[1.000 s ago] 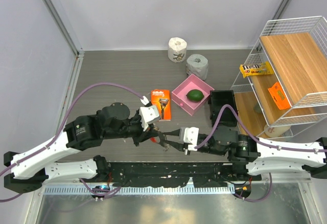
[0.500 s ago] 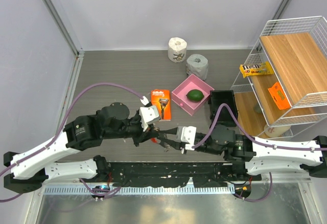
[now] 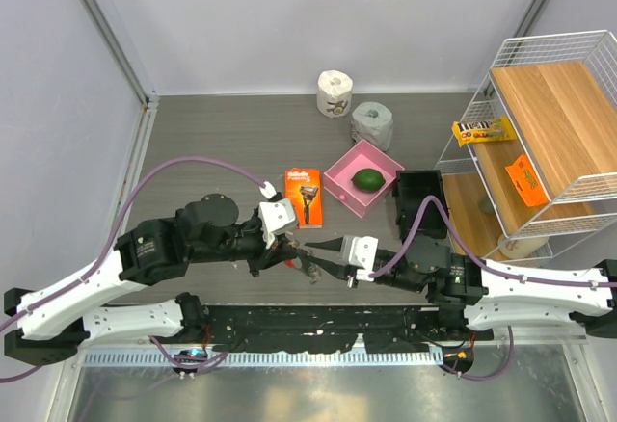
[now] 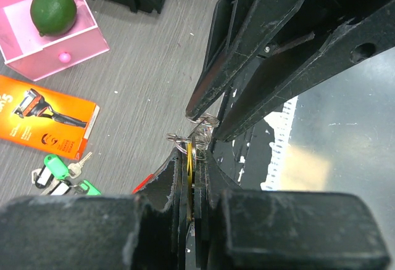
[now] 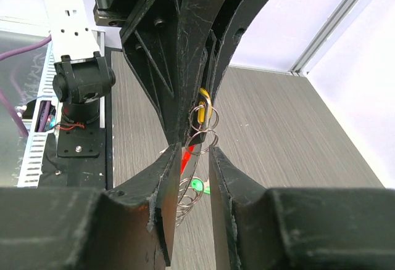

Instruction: Remove the keys from the keyring

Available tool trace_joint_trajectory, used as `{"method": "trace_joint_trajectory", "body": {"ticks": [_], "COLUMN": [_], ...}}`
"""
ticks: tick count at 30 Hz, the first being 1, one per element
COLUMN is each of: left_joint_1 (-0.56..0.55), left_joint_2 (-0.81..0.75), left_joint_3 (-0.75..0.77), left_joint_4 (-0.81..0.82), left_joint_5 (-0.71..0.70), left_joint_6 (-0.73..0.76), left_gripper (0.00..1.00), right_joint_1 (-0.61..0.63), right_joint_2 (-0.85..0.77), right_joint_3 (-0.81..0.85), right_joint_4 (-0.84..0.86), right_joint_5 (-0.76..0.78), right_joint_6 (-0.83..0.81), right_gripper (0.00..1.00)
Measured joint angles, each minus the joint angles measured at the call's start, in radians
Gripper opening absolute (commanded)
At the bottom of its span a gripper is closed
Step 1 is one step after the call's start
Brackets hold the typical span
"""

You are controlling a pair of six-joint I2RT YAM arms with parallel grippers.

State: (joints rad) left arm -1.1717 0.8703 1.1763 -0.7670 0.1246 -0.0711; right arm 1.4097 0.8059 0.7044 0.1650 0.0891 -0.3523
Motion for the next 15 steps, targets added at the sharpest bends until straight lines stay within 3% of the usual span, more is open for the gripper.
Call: {"method": "trace_joint_trajectory", "body": {"ticks": [10,15], "left_joint_1": [0.000,0.000], "left_joint_2": [0.000,0.000], "left_joint_3": [0.000,0.000], "left_joint_4": [-0.003,-0.011], "left_joint_5": [0.007,0.007], "left_joint_6": [0.000,0.000], "left_gripper": [0.00,0.00], "right_joint_1": [-0.002,-0.006], "right_joint_2": [0.044,0.061], "right_joint_3": [0.000,0.005], "right_joint_4": [0.008,0.010], "right_joint_5": [-0.006,-0.017], "right_joint_6": [-0.004,-0.010], "right_gripper": [0.30,0.24]}}
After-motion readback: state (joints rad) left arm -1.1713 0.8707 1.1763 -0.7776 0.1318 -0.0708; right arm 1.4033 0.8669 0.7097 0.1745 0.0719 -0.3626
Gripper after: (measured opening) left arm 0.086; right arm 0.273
